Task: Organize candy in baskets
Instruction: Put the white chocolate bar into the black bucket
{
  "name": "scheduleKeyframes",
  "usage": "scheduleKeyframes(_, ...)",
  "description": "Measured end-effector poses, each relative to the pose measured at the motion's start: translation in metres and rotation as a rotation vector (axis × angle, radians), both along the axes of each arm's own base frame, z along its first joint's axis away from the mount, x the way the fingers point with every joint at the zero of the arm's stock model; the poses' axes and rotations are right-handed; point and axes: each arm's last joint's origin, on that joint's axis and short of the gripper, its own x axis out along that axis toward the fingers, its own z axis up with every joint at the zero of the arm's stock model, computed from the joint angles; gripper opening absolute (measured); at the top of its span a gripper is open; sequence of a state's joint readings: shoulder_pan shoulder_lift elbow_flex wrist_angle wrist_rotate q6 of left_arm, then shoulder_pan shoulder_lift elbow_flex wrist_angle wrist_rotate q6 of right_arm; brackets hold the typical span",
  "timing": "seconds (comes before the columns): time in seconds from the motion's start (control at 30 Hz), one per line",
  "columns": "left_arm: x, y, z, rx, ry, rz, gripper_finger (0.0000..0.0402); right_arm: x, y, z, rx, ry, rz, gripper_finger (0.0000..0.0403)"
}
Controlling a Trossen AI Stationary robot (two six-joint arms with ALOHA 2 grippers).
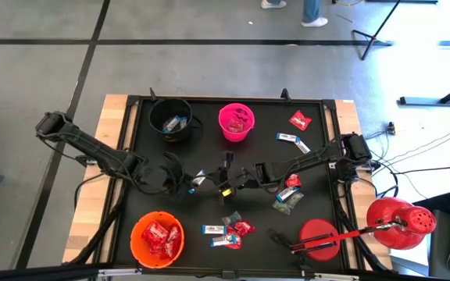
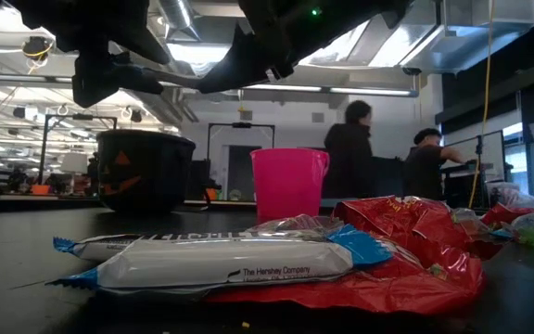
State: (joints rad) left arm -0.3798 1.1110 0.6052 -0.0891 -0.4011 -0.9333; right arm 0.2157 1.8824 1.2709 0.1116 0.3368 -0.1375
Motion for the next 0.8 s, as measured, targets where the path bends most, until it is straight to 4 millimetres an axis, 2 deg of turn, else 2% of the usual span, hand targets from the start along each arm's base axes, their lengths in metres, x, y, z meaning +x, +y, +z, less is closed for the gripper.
scheduleKeyframes(0.4,-0.0003,-0.0004,-0.0005,0.027,0.011,-0.037,0.0012,-0.0001,0.0001,0.0002,0.0,-0.001,0.0,0.0003)
scheduleKeyframes(0.57,-0.0002,-0.0004,-0.0003,0.032,0.009,-0.039,0.0015,0.0002,0.0003,0.0008,0.002,-0.008,0.0,0.0038)
scheduleKeyframes(0.8,-0.0022,0.0011,0.002,0.073,0.004,-0.042,0.0011,-0.0021,0.0016,-0.0006,-0.015,0.008,-0.058,0.0138)
